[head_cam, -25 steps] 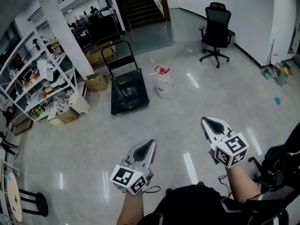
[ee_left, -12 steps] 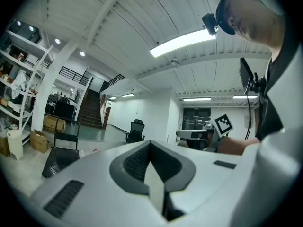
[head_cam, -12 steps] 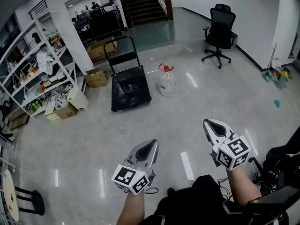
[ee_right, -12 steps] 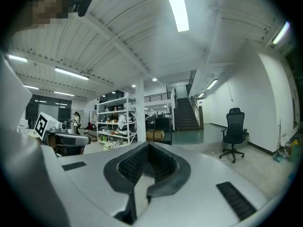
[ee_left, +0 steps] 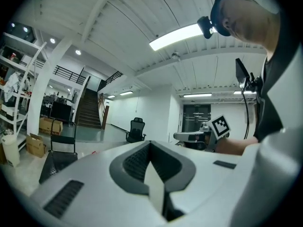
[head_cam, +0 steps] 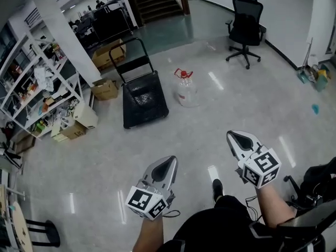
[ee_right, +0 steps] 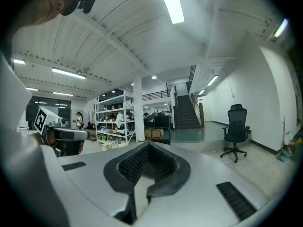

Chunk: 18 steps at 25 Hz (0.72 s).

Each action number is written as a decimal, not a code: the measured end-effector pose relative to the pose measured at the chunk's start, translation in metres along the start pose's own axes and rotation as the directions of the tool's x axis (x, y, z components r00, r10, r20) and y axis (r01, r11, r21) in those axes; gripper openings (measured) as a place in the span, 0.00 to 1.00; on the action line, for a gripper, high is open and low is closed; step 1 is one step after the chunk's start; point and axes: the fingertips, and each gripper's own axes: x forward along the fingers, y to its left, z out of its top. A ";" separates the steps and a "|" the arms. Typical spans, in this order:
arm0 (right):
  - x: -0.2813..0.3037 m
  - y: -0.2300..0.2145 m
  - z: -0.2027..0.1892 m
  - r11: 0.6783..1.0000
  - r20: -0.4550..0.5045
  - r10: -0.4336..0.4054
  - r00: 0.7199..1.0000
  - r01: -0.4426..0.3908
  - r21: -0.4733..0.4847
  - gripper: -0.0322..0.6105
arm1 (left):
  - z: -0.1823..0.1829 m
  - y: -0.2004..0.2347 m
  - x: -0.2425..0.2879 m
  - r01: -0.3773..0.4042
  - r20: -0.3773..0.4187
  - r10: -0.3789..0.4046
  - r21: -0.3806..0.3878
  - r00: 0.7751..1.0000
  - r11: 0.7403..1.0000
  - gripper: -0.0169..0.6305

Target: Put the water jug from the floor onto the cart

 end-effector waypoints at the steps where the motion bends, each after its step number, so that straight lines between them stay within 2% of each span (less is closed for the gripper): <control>1: 0.010 -0.015 0.002 1.000 0.006 -0.002 1.000 0.002 0.009 0.05 | 0.003 0.006 0.017 -0.001 -0.004 0.001 0.000 1.000 1.000 0.03; 5: 0.052 -0.076 0.021 1.000 0.033 0.005 0.999 -0.006 0.028 0.05 | 0.020 0.030 0.089 0.014 -0.028 -0.013 0.042 1.000 0.999 0.03; 10: 0.093 -0.150 0.040 0.999 0.061 0.018 0.998 -0.020 0.030 0.05 | 0.039 0.054 0.165 -0.014 -0.027 0.016 0.085 1.000 0.996 0.03; 15: 0.144 -0.191 0.050 0.998 0.059 0.052 0.997 -0.054 0.031 0.05 | 0.051 0.092 0.216 -0.054 -0.029 0.056 0.050 0.998 0.997 0.03; 18: 0.174 -0.207 0.047 0.997 0.046 0.059 0.997 -0.061 0.039 0.05 | 0.051 0.111 0.241 -0.042 -0.042 0.044 0.056 0.998 0.998 0.03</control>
